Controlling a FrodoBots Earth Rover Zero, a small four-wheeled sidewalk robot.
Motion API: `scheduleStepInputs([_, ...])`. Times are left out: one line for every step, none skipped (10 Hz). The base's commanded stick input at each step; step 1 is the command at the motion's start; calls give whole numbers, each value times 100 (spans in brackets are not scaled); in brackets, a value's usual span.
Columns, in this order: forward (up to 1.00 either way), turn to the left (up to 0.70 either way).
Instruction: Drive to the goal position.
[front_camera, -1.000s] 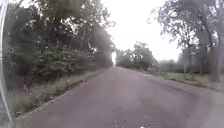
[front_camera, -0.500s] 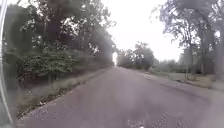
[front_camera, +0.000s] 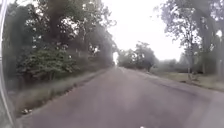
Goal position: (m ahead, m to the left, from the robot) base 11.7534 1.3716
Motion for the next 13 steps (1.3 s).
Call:
scheduleStepInputs([70,-31])
scheduleStepInputs([70,-30])
scheduleStepInputs([70,-28])
scheduleStepInputs([70,-17])
scheduleStepInputs([70,1])
scheduleStepInputs([70,1])
scheduleStepInputs([70,1])
scheduleStepInputs([70,1])
scheduleStepInputs([70,1])
scheduleStepInputs([70,1])
scheduleStepInputs([70,1])
scheduleStepInputs([70,1])
scheduleStepInputs([70,1])
